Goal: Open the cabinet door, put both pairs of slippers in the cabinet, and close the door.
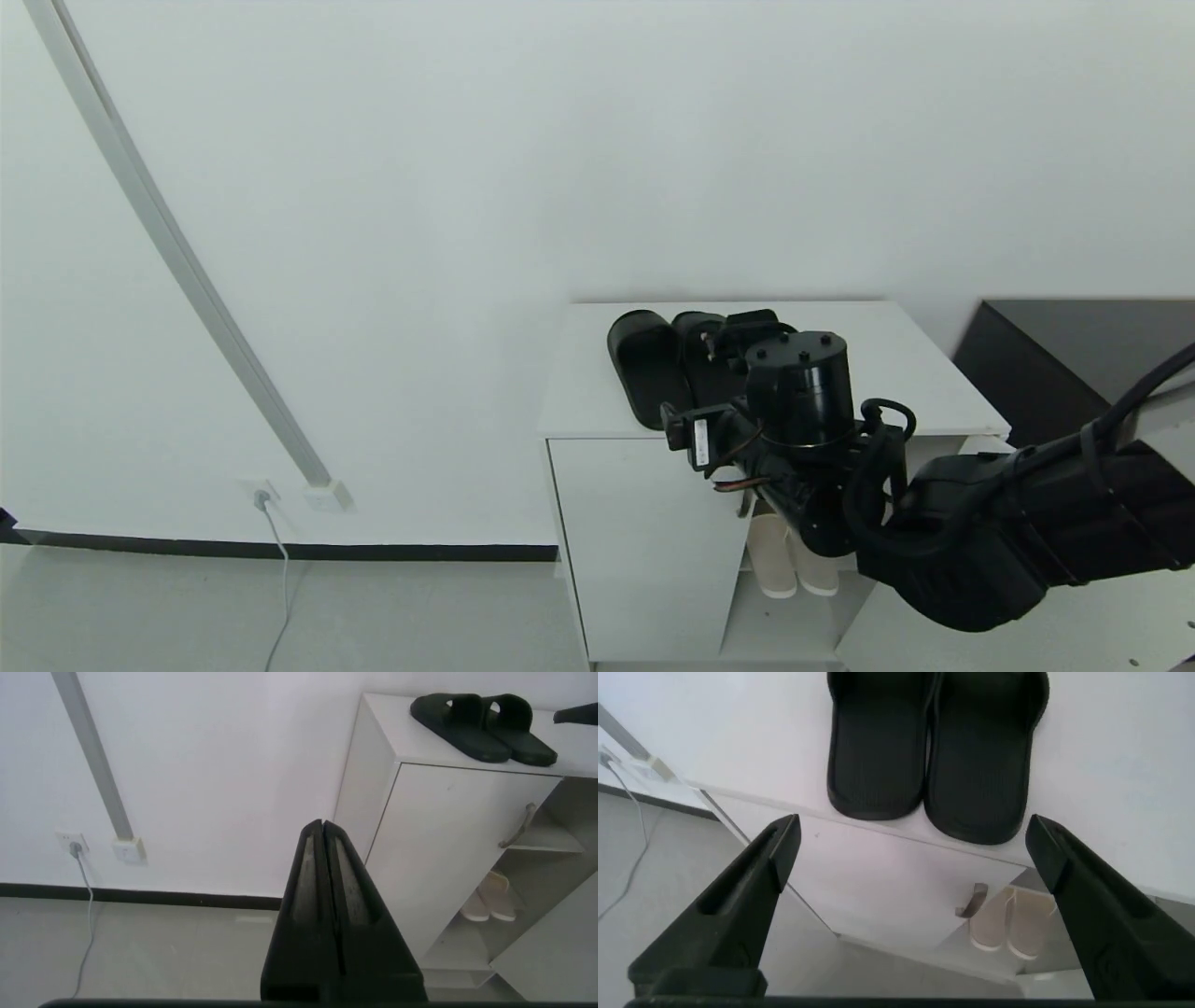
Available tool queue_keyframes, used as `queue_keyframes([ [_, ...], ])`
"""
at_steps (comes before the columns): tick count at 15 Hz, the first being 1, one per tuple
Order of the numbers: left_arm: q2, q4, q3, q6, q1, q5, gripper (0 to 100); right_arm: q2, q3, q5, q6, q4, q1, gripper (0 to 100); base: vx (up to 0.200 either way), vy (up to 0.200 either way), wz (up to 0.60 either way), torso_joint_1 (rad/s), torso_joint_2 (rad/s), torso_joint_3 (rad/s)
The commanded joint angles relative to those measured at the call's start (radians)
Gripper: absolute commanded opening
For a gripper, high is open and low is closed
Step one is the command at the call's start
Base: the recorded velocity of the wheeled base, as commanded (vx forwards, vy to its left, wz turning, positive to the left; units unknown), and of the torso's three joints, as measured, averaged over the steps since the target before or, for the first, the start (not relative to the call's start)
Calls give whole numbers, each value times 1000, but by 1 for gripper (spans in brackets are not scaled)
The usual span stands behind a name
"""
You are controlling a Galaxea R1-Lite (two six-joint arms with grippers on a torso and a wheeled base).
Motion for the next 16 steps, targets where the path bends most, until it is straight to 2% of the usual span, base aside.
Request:
queue_keyframes([
  [1, 1, 0, 0, 0, 0, -1, 0, -10, -8, -1, 8, 0, 2, 100, 0, 0, 0, 0, 0, 0],
  [3, 1, 0, 0, -3, 0, -1, 0, -4, -5, -1, 14, -3, 6, 100, 0, 0, 0, 0, 0, 0],
  [7, 1, 0, 0, -2, 0, -1, 0, 17, 15, -2, 17, -15, 12, 100, 200, 0, 0, -2, -1, 1],
  [15, 1, 0, 0, -3, 0, -1, 0, 155, 29, 7, 13, -137, 5, 100, 200, 0, 0, 6, 1, 0],
  [16, 1, 0, 0, -3, 0, -1, 0, 188, 18, 8, 6, -173, -3, 100, 0, 0, 0, 0, 0, 0],
])
